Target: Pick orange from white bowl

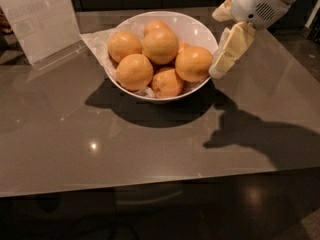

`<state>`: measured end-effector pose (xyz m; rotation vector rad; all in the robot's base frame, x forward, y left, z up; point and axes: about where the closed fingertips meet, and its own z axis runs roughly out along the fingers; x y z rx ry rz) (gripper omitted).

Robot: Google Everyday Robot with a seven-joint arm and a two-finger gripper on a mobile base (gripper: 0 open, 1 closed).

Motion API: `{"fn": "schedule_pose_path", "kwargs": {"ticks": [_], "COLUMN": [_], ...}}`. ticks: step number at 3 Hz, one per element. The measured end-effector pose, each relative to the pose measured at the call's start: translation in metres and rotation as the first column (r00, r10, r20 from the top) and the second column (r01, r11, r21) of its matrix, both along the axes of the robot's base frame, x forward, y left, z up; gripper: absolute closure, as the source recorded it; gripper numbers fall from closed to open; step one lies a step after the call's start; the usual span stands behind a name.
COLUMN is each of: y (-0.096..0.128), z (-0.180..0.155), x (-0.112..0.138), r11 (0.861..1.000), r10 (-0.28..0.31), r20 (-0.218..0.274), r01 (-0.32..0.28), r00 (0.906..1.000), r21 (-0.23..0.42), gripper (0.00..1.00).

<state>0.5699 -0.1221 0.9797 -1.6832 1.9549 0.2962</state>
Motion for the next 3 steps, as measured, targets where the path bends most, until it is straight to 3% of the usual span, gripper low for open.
{"fn": "schedule_pose_path", "kwargs": {"ticks": [1,3], "y": [0.019,0.029], "z": [-0.028,-0.062], "x": [0.009,0.021], "r11": [0.998,0.992], "r10": [0.019,-0.027], "r20": [-0.069,-0.142], "r01": [-0.015,0.044], "r00": [0.9974,0.9896], "r21": [0.058,0.12], "gripper": [0.0,0.0]}}
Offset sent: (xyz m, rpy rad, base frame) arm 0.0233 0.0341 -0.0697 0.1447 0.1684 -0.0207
